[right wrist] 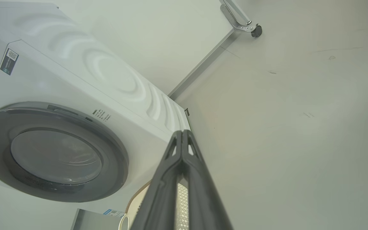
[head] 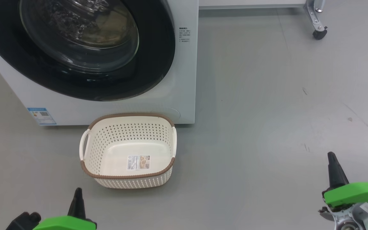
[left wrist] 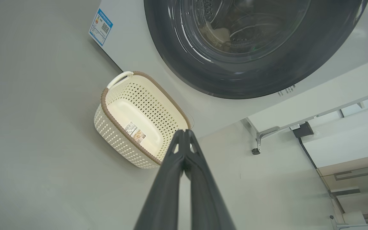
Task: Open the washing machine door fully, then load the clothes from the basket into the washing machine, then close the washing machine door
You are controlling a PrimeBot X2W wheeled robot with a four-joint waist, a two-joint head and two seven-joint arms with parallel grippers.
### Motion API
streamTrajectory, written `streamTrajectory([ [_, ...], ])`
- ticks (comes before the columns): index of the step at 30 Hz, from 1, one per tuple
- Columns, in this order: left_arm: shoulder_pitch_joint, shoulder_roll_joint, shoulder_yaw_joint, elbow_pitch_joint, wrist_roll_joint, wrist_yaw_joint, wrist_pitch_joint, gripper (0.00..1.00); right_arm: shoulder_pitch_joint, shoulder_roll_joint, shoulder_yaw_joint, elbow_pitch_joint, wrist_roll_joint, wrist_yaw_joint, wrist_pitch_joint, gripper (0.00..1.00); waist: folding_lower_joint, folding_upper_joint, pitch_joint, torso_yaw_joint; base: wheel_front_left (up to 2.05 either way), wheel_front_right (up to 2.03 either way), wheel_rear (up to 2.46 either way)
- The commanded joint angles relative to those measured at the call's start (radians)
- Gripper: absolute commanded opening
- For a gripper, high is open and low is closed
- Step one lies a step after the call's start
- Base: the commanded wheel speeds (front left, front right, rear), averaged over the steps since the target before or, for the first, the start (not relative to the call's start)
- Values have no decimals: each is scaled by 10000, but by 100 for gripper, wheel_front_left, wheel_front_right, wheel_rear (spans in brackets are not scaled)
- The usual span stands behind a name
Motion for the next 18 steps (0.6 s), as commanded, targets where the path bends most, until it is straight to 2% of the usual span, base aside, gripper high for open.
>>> streamTrajectory([
  [1, -512, 178, 248, -374, -288, -35, 83, 0, -575, -68, 12, -364, 315, -16, 83, 0, 0, 0, -2, 7, 0, 0, 0],
  [18, -602, 214, 516, -465, -1900, -45, 545, 0, -630, -60, -23, -438, 2071, -21, 561, 0, 0, 0, -17, 74, 0, 0, 0],
])
